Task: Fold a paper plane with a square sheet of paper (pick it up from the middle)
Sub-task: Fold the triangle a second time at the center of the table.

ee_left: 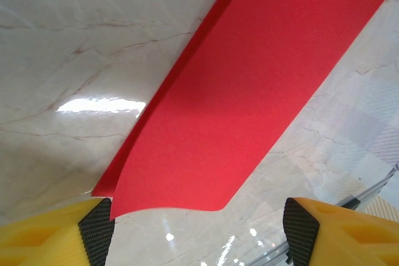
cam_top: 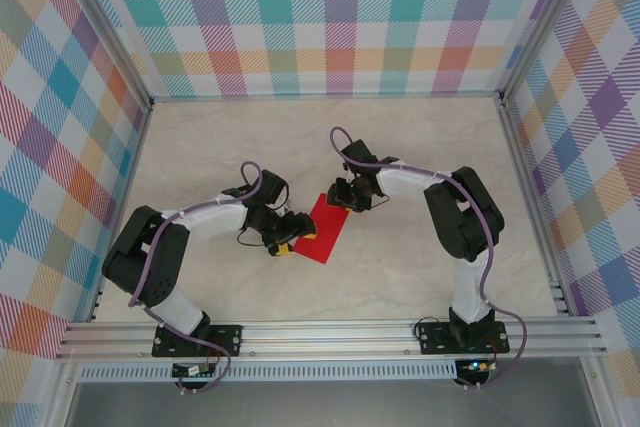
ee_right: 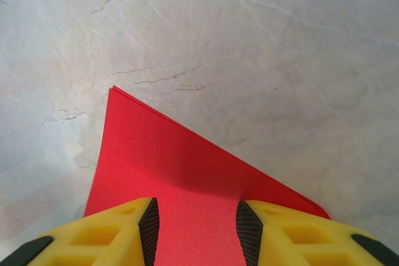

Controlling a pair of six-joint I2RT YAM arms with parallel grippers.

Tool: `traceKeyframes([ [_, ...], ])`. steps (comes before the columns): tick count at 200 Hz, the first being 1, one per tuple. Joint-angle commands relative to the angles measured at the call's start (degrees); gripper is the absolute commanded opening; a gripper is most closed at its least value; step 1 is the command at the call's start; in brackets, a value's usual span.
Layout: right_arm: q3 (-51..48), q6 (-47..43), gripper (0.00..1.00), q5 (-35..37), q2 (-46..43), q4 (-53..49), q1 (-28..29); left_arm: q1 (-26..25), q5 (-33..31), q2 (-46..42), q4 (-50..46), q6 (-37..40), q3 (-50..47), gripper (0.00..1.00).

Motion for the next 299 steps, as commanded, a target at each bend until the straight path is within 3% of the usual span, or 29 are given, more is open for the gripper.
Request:
traceKeyframes([
  [1, -3.21, 0.2, 0.42, 2.23, 4.24, -0.81, 0.17, -0.57, 1.84, 0.66, 0.6, -0.28, 1.37, 0.73],
  [54, -3.11, 0.39, 0.42, 2.37, 4.2, -1.06, 0.09, -0.65, 2.26, -0.38, 1.43, -0.19, 1.11, 0.71],
  [189, -2.15, 0.93, 0.41, 1.19, 6.25, -2.12, -0.16, -0.92, 10.7, -0.73, 13.82, -5.79, 2.7, 0.62],
  [256, -2.41, 0.59, 0.41, -3.13, 5.33, -0.71, -0.67, -1.8, 8.61, 3.01, 17.74, -7.19, 3.17, 0.61],
  [299, -2.48, -0.5, 0.41, -8.95, 0.49, 1.63, -1.72, -1.82, 5.54, 6.65, 20.98, -8.87, 2.69, 0.53],
])
